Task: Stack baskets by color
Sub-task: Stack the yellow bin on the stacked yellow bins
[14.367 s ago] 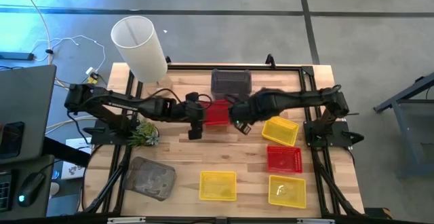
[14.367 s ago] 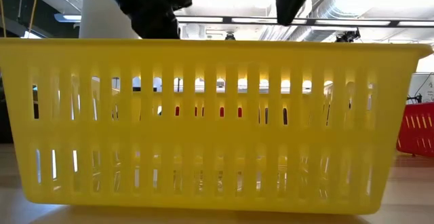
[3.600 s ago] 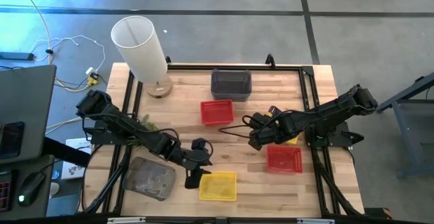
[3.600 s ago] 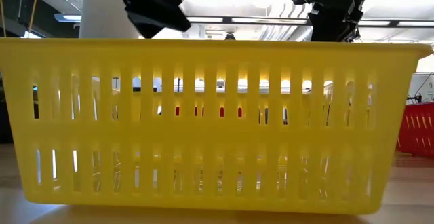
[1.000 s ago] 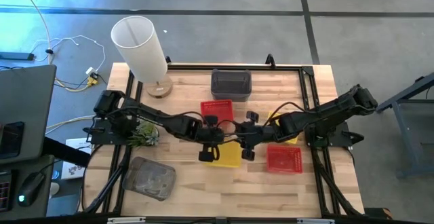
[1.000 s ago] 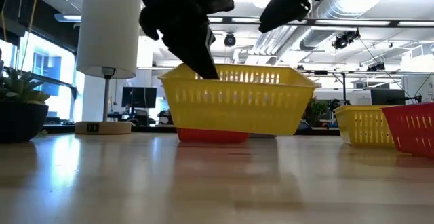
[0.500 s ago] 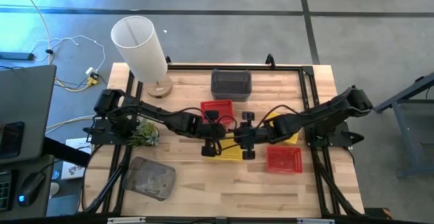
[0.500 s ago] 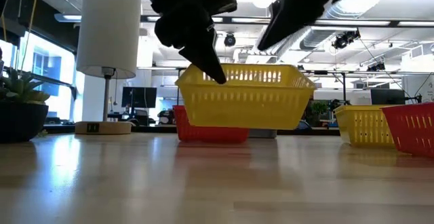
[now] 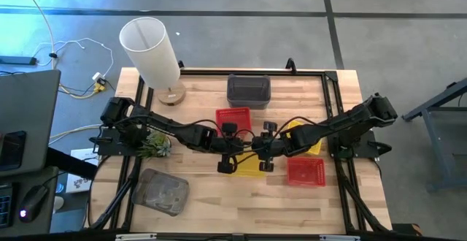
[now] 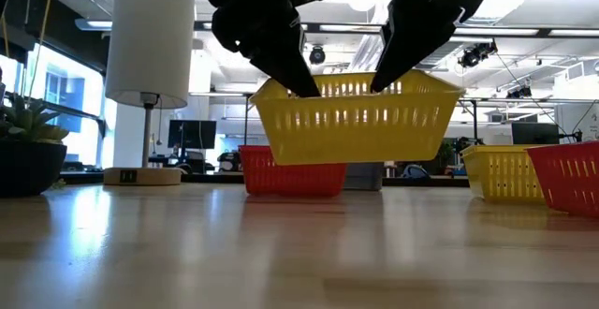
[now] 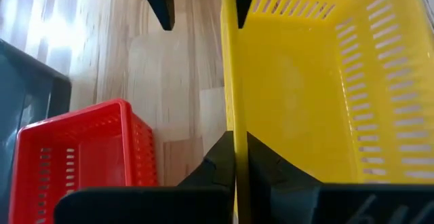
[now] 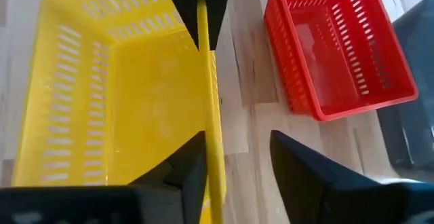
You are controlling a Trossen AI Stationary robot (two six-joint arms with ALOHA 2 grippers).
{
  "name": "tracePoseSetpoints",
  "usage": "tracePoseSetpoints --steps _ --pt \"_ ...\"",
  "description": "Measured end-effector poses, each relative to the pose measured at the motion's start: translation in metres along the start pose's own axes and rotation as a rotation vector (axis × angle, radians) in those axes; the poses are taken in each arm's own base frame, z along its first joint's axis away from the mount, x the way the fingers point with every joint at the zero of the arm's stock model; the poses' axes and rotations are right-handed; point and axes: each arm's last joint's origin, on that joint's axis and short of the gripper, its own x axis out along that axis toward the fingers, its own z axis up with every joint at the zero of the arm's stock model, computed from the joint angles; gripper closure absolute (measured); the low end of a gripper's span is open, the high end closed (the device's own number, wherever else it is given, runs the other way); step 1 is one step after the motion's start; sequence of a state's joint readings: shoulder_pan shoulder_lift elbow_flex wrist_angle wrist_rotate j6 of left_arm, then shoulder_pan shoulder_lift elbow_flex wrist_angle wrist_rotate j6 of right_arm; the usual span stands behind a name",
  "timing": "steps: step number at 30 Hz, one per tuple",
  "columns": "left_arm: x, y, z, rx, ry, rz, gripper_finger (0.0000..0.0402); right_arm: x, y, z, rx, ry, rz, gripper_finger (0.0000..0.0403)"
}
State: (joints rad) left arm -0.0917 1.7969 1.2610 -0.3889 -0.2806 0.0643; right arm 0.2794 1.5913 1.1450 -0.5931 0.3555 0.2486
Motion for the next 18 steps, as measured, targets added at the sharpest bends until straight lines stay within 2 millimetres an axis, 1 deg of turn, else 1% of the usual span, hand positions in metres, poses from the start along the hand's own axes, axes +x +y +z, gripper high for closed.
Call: tracePoseSetpoints --steps 3,7,8,9,12,18 --pt "0.0000 0.0000 0.0000 0.000 0.000 0.000 0.0401 0.0003 -0.0003 -0.0003 0.013 0.009 0.019 0.0298" --pt "0.0000 0.0002 0.0000 -0.006 0.000 0.001 0.0401 0.0012 -0.0017 -0.0001 0.024 0.022 0.055 0.0374" --pt "0.0000 0.0001 0.0000 -0.008 0.000 0.000 0.0401 0.0013 -0.0018 -0.0001 0.015 0.025 0.066 0.0388" --pt "0.0000 0.0001 -0.0001 -0.008 0.001 0.000 0.0401 0.0015 -0.0022 0.0000 0.007 0.026 0.071 0.0395" --pt "0.0000 0.0000 -0.0001 -0.008 0.001 0.000 0.0401 0.0019 -0.0034 0.0002 0.013 0.025 0.061 0.0391" --pt "-0.0001 0.0010 -0.0004 -0.007 0.006 0.035 0.0401 0.0024 -0.0050 0.0004 0.025 0.027 0.058 0.0400"
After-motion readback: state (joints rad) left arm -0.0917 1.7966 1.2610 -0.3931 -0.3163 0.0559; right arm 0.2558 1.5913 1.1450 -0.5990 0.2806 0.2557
